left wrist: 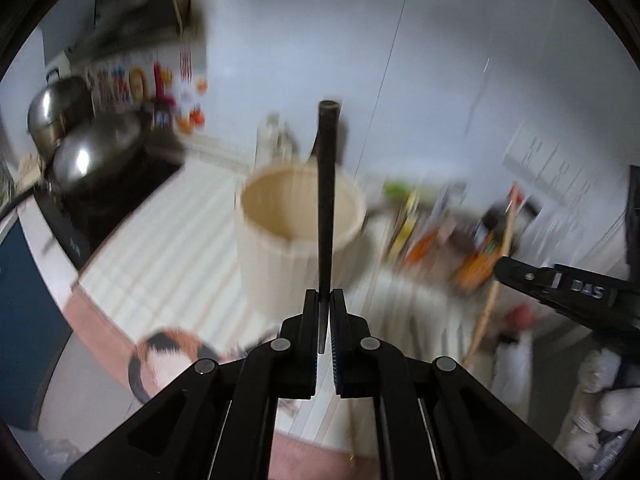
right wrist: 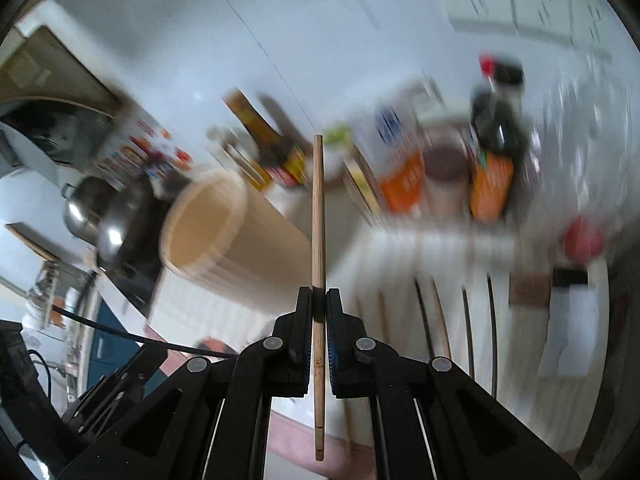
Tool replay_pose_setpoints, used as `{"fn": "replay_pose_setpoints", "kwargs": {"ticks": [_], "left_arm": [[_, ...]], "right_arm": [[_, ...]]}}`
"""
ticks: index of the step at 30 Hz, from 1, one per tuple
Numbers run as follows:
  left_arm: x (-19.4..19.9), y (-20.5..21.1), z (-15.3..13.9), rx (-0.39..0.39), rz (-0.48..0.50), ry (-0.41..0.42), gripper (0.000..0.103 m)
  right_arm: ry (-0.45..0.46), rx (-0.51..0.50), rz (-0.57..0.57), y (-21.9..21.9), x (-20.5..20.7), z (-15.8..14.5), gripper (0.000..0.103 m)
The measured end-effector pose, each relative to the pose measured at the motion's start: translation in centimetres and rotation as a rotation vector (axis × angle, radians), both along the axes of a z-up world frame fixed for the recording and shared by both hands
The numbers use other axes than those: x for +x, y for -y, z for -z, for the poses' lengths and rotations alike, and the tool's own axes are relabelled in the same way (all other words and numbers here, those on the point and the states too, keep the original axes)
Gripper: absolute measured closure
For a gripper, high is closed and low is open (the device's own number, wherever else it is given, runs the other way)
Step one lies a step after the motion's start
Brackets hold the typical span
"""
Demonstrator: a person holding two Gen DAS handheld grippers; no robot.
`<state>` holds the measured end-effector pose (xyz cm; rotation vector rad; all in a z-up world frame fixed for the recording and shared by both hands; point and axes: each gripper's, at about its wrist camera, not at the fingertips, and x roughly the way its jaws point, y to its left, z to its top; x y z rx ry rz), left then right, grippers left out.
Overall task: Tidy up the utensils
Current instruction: 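Carry both held chopsticks up above the cream holder, then open both tools to drop the chopsticks into the holder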
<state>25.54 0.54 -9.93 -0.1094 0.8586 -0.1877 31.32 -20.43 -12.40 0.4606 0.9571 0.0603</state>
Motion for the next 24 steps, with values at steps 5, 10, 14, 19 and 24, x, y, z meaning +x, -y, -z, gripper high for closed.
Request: {"fn": "replay_pose_setpoints", "kwargs": {"ticks": [5, 10, 14, 19, 24], "left_arm": [[1.5, -0.7, -6.7, -0.052, 0.005, 0.136, 0.100], [5.6, -1.1, -10.6, -0.028, -0.007, 0.220, 0.100], [9.7, -1.7, -10.4, 0.010, -0.013, 0.199, 0.100], [14.8, -3.0, -6.7, 0.023, -0.017, 0.072, 0.100], [17.5, -3.6, -2.0, 0.033, -0.014, -0.056, 0.100]], "right_arm": [[0.145, -0.026, -0.017, -0.6, 2.9, -6.8, 0.097], [0.232, -0.055, -0.032, -2.3, 7.3, -11.1, 0.097], [0.250, -0.068, -0.032, -4.7, 11.0, -11.1, 0.097], [0.237, -0.087, -0.030, -7.9, 15.3, -7.6, 0.097], [0.196, -0.088, -0.057, -9.6, 17.8, -3.6, 0.097]]}}
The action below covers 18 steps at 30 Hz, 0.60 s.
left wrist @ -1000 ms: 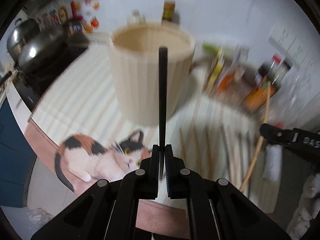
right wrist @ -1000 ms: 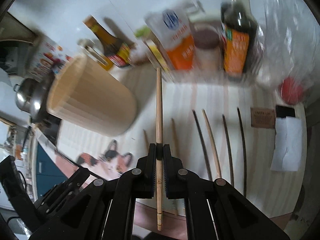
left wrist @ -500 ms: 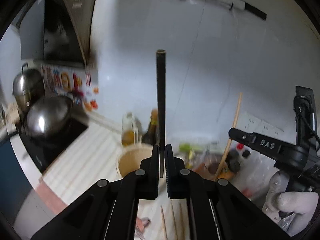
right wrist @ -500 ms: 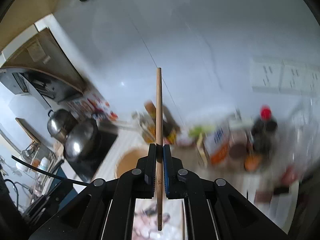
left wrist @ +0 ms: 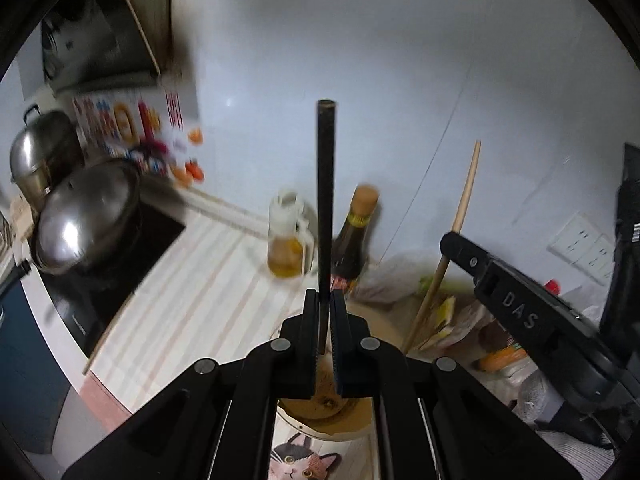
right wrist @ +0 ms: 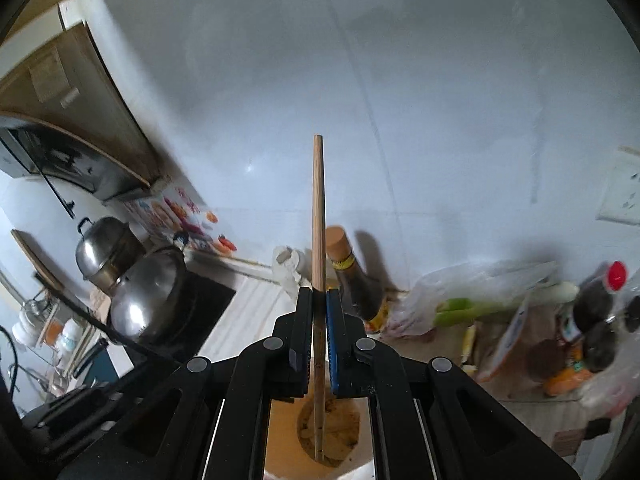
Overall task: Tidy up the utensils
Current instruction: 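Open both tools to drop the chopsticks into the holder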
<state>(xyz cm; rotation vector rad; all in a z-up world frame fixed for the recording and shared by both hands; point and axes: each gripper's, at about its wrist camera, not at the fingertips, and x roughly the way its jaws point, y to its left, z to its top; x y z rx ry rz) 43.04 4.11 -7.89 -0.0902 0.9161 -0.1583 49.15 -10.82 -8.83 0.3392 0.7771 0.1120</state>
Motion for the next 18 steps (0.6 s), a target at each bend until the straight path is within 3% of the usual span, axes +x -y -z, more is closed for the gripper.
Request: {"fn": "replay_pose_setpoints", "kwargs": {"ticks": [6, 10, 11, 13, 14, 15, 17, 18], "left_arm": [[1.5, -0.1, 3.4, -0.017, 0.021, -0.116, 0.100], [1.5, -0.1, 4.3, -0.031, 0.004, -0.157, 0.096], [1.6, -0.2, 4.3, -0.033, -0.002, -0.164, 0.095], [1.5, -0.4, 3.9, -0.023, -0.021, -0.165, 0.095], [1.4, -0.6, 3.6, -0.016, -0.035, -0.157, 0.089], [1.5, -0.8, 3.4, -0.008, -0.045, -0.152, 0.082], [1.2, -1.2, 2.6, 0.003, -0.066, -0.130, 0.038], [1.0, -1.5, 2.3, 0.009, -0.084, -0.114, 0.030]], "right_arm": [[-0.118, -0.021, -0.080, -1.3, 2.5, 4.3, 0.096], [-0.179, -0.014, -0.115, -1.3, 3.0, 5.9, 0.095], [-0.188, -0.018, -0.122, -1.3, 3.1, 6.0, 0.094], [-0.194, -0.009, -0.129, -1.2, 3.0, 6.0, 0.080], [-0.194, -0.006, -0.125, -0.9, 2.9, 5.8, 0.073], [-0.191, 0.000, -0.122, -0.6, 2.7, 5.5, 0.072], [-0.184, -0.001, -0.114, 0.0, 2.3, 4.7, 0.069], [-0.178, 0.000, -0.109, 0.3, 2.1, 4.3, 0.066]]}}
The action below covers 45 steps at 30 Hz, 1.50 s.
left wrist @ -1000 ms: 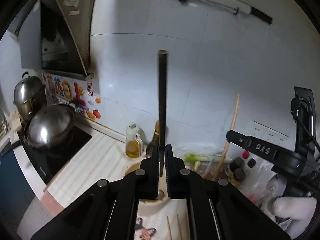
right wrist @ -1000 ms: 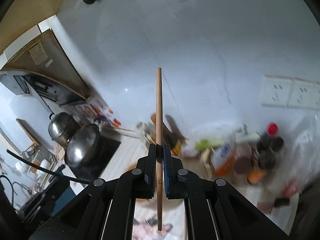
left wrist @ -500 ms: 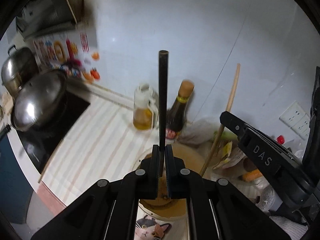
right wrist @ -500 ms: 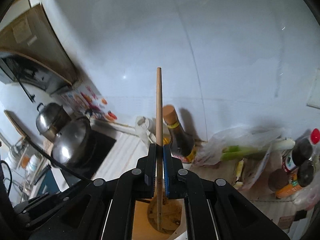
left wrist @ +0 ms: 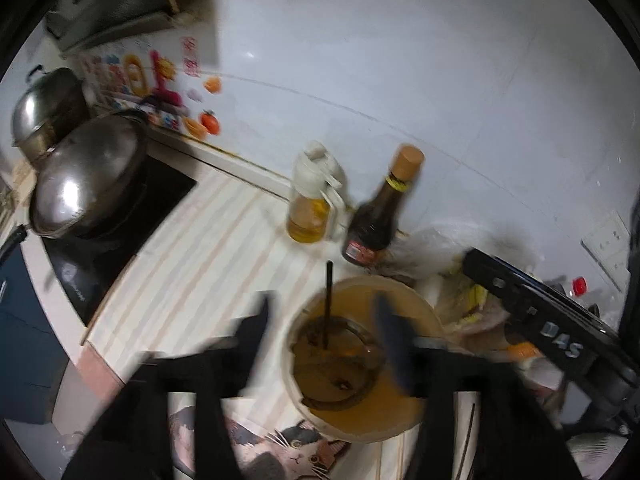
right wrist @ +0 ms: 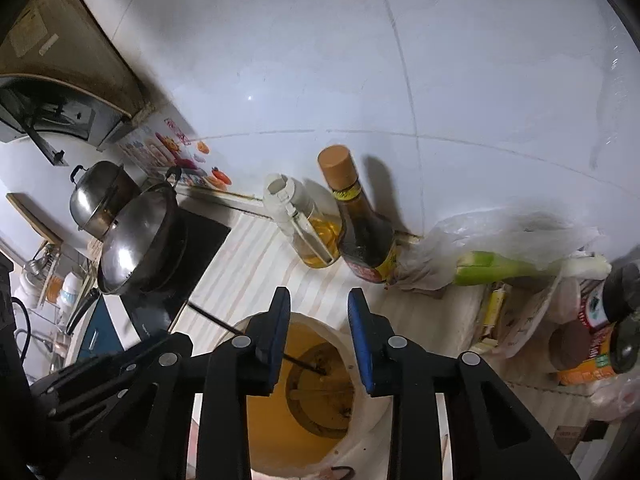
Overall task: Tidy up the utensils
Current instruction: 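Open both tools to drop the chopsticks into the holder, then grasp a light chopstick with the left tool while the right tool grasps another light chopstick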
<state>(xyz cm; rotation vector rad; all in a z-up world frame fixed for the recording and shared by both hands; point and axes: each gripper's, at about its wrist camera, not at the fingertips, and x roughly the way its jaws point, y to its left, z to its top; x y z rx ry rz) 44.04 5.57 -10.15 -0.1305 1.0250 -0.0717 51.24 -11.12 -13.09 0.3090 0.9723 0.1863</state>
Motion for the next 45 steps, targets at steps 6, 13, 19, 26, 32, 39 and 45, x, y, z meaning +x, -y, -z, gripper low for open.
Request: {"fn": "replay_pose_setpoints", "kwargs": {"ticks": [6, 13, 19, 26, 32, 39, 45], "left_arm": [[-1.9, -1.4, -1.0, 0.046, -0.056, 0.062, 0.000], [-6.7, -0.9, -0.4, 0.121, -0.076, 0.123, 0.000], [-10.3, 1.2, 2.8, 0.119, -0.031, 0.066, 0.000], [-13.4, 5.0, 9.6, 0.157, 0.045, -0.065, 0.000], [-15.1, 9.0, 16.9, 0.138, 0.119, -0.230, 0.001], [-15.1, 13.2, 23.2, 0.154, 0.205, -0.359, 0.038], [-14.7, 14.5, 25.2, 0.196, 0.223, -0.381, 0.081]], "right_arm": [[0.017, -0.018, 0.051, 2.5, -2.4, -1.9, 0.029], [0.004, -0.052, 0.131, 6.2, -7.8, -1.2, 0.004], [-0.033, -0.085, 0.202, 9.0, -13.0, 2.5, 0.004], [-0.191, -0.091, 0.215, 11.1, -17.3, 9.3, 0.004], [-0.339, -0.037, 0.231, 13.3, -19.9, 14.6, 0.057], [-0.402, -0.037, 0.237, 15.0, -21.3, 17.7, 0.065], [-0.437, -0.019, 0.188, 14.6, -20.1, 19.5, 0.065]]}}
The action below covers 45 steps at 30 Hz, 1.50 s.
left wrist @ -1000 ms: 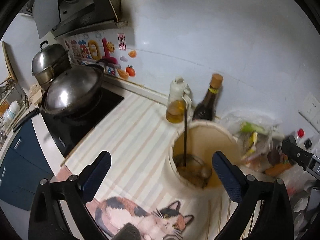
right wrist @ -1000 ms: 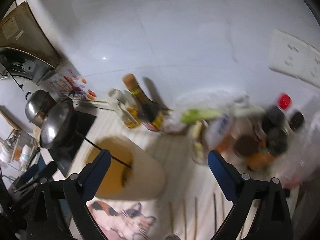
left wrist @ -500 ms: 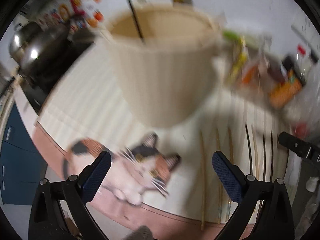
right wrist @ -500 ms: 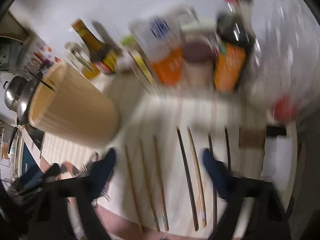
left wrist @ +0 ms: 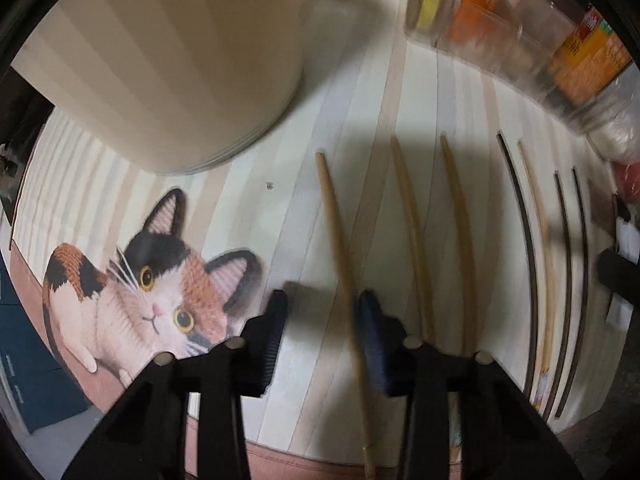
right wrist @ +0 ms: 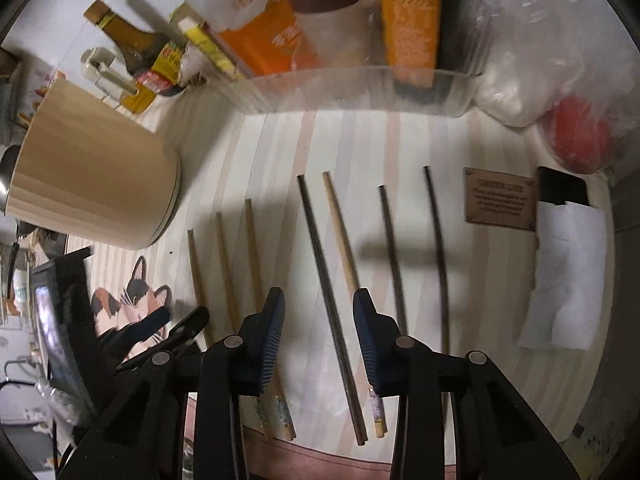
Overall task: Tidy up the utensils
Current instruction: 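Grasp a light chopstick with the left tool while the right tool grasps another light chopstick, then lift both held chopsticks and carry them above the cream holder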
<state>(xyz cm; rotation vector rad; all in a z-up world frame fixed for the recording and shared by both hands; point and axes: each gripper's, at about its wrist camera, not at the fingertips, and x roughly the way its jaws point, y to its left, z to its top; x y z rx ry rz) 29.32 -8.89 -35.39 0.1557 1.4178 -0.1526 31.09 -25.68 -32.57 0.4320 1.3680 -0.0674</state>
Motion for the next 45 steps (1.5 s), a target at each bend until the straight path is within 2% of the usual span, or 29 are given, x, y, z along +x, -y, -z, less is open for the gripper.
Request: {"fn": "replay_pose_setpoints", "kwargs": {"ticks": [1, 3, 6, 10, 12, 13, 14, 15, 20, 24, 29, 36, 42, 45], "left_arm": [[-0.1, 0.3, -0.1, -0.013, 0.015, 0.001, 0.091], [-0.3, 0.5, -0.2, -0.015, 0.024, 0.005, 0.097], [-0.9, -0.3, -0.4, 0.007, 0.004, 0.015, 0.099], [-2.2, -3.5, -0.6, 0.023, -0.049, 0.011, 0.099], [-2.8, -4.8, -0.7, 0.025, -0.069, 0.002, 0.099], [-3.1, -5.3, -0.7, 0.029, -0.080, 0.000, 0.099], [-3.3, -5.8, -0.8, 0.028, -0.089, -0.003, 0.099], [-3.6, -6.2, -0.8, 0.020, -0.101, -0.010, 0.099], [-5.7, -7.9, -1.5, -0.018, -0.119, -0.041, 0.099], [-7.6, -8.3, -1.2, -0.037, -0.101, -0.067, 0.099], [-8.1, -8.5, -1.0, -0.037, -0.094, -0.079, 0.096], [-6.8, -6.4, -0.8, -0.020, -0.079, -0.094, 0.095], [-3.5, -5.8, 0.2, -0.013, -0.076, -0.114, 0.094], [-3.0, -5.4, 0.2, -0.012, -0.056, -0.081, 0.094]], "right_arm": [[-0.008, 0.010, -0.018, -0.4, 0.4, 0.4, 0.065], [-0.020, 0.024, -0.039, -1.2, 1.1, 1.1, 0.065], [-0.051, 0.040, -0.082, -3.1, 2.4, 2.5, 0.065], [-0.116, 0.025, -0.152, -5.8, 3.7, 5.0, 0.068], [-0.143, -0.017, -0.181, -7.0, 3.9, 6.0, 0.079], [-0.127, -0.053, -0.197, -7.6, 4.0, 5.8, 0.081], [-0.140, -0.068, -0.208, -7.9, 4.0, 6.0, 0.092], [-0.141, -0.084, -0.197, -8.0, 3.8, 6.1, 0.096], [-0.162, -0.108, -0.206, -8.1, 1.7, 6.1, 0.096], [-0.226, -0.056, -0.211, -7.4, -1.3, 6.5, 0.096], [-0.256, -0.038, -0.211, -6.8, -1.9, 6.6, 0.097], [-0.320, -0.061, -0.239, -7.7, -0.8, 7.2, 0.096], [-0.348, -0.081, -0.241, -9.2, -0.4, 7.7, 0.096], [-0.358, -0.073, -0.231, -9.1, -0.1, 7.7, 0.096]]}}
